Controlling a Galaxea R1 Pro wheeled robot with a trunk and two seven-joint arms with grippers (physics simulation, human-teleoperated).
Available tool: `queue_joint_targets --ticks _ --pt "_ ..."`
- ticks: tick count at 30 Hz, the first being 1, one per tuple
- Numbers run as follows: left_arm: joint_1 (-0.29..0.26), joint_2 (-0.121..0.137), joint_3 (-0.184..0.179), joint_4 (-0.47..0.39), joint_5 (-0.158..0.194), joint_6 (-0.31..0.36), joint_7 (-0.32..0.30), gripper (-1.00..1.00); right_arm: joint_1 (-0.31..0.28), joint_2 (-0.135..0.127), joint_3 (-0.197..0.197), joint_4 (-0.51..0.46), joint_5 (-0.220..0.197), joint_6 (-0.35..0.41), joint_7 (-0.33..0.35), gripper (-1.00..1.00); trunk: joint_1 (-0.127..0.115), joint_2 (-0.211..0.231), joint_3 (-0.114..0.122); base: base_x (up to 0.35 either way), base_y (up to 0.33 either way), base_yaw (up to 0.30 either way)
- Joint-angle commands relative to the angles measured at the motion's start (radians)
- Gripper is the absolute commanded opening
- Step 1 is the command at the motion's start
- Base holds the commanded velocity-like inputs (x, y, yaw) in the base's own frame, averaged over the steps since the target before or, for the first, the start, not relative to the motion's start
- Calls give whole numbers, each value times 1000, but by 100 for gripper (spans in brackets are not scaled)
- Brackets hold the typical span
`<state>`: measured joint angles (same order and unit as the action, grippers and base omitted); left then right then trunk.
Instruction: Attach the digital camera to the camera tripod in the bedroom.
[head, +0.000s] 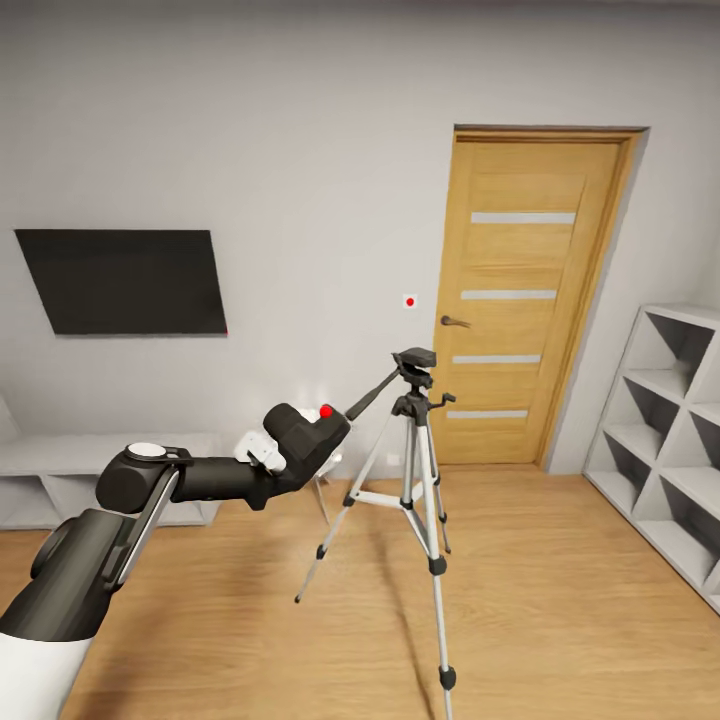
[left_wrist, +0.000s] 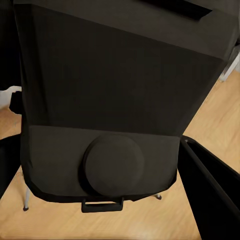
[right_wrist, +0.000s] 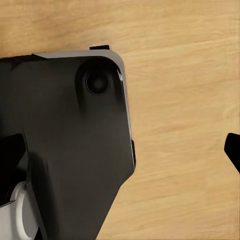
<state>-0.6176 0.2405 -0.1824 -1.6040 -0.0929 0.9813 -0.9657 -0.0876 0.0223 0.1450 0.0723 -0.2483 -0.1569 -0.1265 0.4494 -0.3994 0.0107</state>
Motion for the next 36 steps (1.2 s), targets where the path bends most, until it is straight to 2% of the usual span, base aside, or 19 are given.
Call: queue_joint_targets --ticks 1,11,36 --pt "-1 0 0 -1 -8 3 -10 -100 -1 1 8 4 -9 -7 -1 100 1 -1 0 171 180 190" --pt "-1 0 0 -1 -8 3 -10 -100 -1 1 8 4 -9 -7 -1 100 1 -1 0 133 108 218" --pt "-1 0 0 -1 -8 5 -10 -100 -1 1 8 4 -9 -7 -1 100 1 -1 0 8 4 274"
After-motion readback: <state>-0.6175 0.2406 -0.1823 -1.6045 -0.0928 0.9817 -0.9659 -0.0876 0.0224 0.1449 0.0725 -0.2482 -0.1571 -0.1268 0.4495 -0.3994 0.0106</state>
